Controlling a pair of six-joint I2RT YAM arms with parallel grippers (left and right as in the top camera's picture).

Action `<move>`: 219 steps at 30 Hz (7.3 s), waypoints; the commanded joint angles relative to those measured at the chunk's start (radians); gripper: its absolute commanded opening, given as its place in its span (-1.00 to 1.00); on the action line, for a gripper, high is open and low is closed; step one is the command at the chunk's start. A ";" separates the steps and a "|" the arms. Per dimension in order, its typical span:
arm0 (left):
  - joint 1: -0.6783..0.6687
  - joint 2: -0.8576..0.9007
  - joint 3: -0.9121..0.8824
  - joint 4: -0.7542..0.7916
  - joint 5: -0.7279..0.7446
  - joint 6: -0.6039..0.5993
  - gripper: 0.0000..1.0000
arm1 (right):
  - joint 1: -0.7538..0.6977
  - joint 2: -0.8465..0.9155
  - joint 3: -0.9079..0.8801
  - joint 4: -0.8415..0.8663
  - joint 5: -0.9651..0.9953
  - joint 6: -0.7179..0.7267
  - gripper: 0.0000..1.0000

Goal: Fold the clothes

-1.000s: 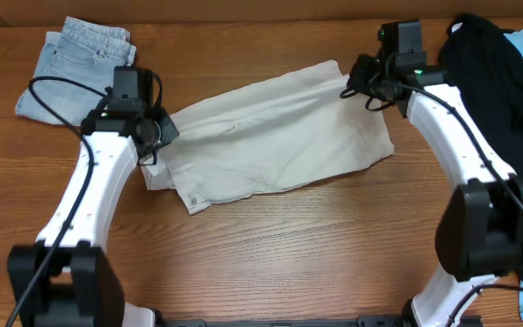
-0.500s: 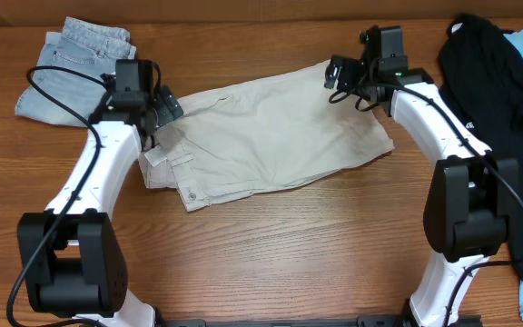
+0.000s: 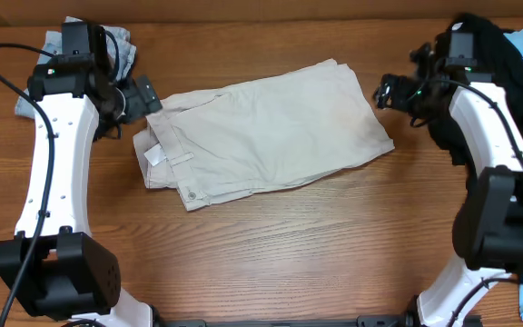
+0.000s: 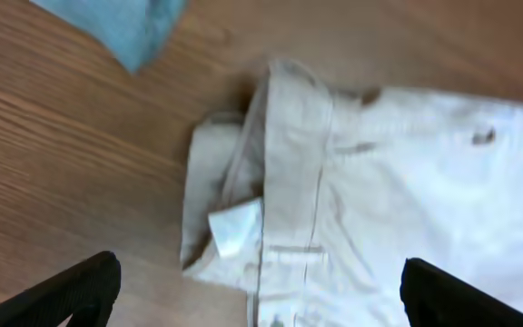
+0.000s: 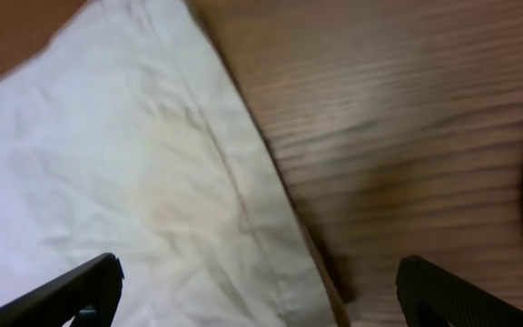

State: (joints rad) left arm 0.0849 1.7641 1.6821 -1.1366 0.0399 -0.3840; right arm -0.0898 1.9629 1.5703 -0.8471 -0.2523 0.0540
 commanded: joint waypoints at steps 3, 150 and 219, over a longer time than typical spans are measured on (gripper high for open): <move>-0.017 0.049 0.014 -0.038 0.074 0.116 1.00 | 0.035 0.096 0.000 -0.020 -0.101 -0.088 0.86; -0.497 -0.187 -0.118 -0.502 0.017 -0.130 -0.92 | -0.032 -0.330 -0.143 -0.126 -0.032 0.095 0.30; -0.232 0.027 -0.299 -0.097 0.101 0.092 -0.92 | 0.158 -0.043 -0.142 -0.112 -0.109 0.029 0.01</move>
State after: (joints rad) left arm -0.1387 1.7664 1.4574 -1.2633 0.0772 -0.2810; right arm 0.0669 1.9182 1.4208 -0.9615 -0.3523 0.0822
